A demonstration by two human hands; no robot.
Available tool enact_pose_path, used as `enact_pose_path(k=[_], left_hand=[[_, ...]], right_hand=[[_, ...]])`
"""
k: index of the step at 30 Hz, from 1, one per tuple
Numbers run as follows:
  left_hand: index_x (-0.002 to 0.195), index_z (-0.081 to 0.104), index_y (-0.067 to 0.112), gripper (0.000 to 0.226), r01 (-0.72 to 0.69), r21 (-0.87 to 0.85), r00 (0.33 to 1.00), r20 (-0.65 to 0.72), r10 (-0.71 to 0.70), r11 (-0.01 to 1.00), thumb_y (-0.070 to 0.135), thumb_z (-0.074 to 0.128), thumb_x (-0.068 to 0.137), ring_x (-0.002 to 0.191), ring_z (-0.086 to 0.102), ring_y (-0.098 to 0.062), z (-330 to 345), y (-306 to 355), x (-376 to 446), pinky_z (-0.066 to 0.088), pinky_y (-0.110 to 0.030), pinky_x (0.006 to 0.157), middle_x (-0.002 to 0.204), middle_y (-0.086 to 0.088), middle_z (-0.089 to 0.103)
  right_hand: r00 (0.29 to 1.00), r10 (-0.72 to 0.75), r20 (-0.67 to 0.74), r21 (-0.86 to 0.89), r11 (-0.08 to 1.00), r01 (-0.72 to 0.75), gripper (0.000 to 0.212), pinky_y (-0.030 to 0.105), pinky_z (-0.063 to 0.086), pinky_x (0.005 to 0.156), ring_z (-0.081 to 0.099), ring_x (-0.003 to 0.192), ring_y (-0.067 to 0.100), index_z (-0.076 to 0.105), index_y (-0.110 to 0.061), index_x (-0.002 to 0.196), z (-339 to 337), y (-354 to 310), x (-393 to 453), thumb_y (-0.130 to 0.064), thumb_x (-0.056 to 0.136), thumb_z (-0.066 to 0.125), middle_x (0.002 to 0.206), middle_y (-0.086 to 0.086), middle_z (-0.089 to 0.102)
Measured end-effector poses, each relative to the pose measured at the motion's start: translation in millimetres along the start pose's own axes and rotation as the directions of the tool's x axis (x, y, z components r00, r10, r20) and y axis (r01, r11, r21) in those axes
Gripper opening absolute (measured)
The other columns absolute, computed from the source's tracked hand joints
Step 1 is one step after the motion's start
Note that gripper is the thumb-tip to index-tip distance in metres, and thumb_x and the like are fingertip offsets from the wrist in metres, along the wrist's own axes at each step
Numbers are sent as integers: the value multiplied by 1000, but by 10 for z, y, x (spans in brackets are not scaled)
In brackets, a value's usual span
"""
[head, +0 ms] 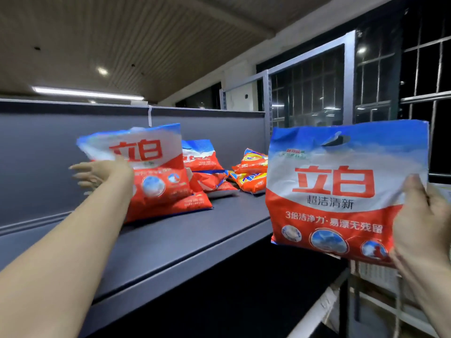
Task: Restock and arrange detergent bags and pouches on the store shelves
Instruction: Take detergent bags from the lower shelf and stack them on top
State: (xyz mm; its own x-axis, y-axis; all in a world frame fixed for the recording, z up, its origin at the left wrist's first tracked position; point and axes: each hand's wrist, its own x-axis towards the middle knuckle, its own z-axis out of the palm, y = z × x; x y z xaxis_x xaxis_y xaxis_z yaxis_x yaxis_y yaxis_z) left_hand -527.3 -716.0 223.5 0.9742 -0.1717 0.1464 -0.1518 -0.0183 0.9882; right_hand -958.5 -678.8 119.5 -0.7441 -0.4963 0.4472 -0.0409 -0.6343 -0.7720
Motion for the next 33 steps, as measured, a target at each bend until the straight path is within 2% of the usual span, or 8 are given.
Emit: enact_pose_path(k=[4,8,13,20,23,26,30,33], left_hand=[[152,10,9,102,-328,531,923,355,146,782,54,65,79,144,-2,-39,382,-326,-6,0,-54,116,159,-12,0],[144,38,17,85,-610,434,667,733,135,663,73,47,80,141,25,-32,413,-417,160,17,-43,116,152,-10,32],[151,9,32,107,-771,273,471,853,226,576,86,46,66,147,6,-16,207,-461,187,7,-44,119,160,4,8],[145,31,40,91,-724,384,557,815,158,573,83,50,67,143,21,-20,266,-529,184,15,-44,117,154,9,29],[142,37,40,92,-662,427,623,770,137,616,84,53,63,140,29,-20,296,-527,228,22,-40,116,151,9,33],[140,39,41,102,-628,473,676,725,131,618,92,49,53,139,31,-24,318,-517,221,21,-45,115,150,11,36],[138,39,48,101,-614,532,731,662,167,583,96,43,49,138,30,-29,309,-528,197,11,-58,114,149,14,36],[139,38,45,94,-612,500,733,651,200,612,91,47,57,138,30,-28,291,-541,160,11,-56,114,150,13,36]], right_hand=[[998,25,62,169,985,-35,34,25,54,59,66,63,9,63,-29,69,508,-96,139,-58,84,51,63,-14,65],[978,85,191,230,965,-129,31,14,46,57,60,58,-3,60,-21,64,1197,-68,169,-38,89,51,57,-17,64],[898,194,396,299,897,-325,33,24,50,59,59,59,6,55,-15,63,2256,26,137,-19,95,49,56,-11,60],[781,384,492,102,866,-490,39,36,39,94,53,113,30,41,-4,135,3501,21,-428,-22,101,39,132,23,52],[637,221,738,-285,958,-1,92,43,25,110,21,141,34,-1,-13,152,3516,281,-793,-41,90,60,156,17,15],[581,-163,797,-150,879,452,73,46,35,103,26,136,30,29,-20,146,3368,374,-909,-43,86,63,154,9,20],[209,-210,955,53,815,577,49,43,41,98,43,124,25,44,-24,134,3257,449,-956,-35,89,59,132,5,47],[204,-111,973,-56,742,669,52,47,37,102,39,129,25,36,-28,141,3279,429,-987,-35,92,52,138,4,46]])
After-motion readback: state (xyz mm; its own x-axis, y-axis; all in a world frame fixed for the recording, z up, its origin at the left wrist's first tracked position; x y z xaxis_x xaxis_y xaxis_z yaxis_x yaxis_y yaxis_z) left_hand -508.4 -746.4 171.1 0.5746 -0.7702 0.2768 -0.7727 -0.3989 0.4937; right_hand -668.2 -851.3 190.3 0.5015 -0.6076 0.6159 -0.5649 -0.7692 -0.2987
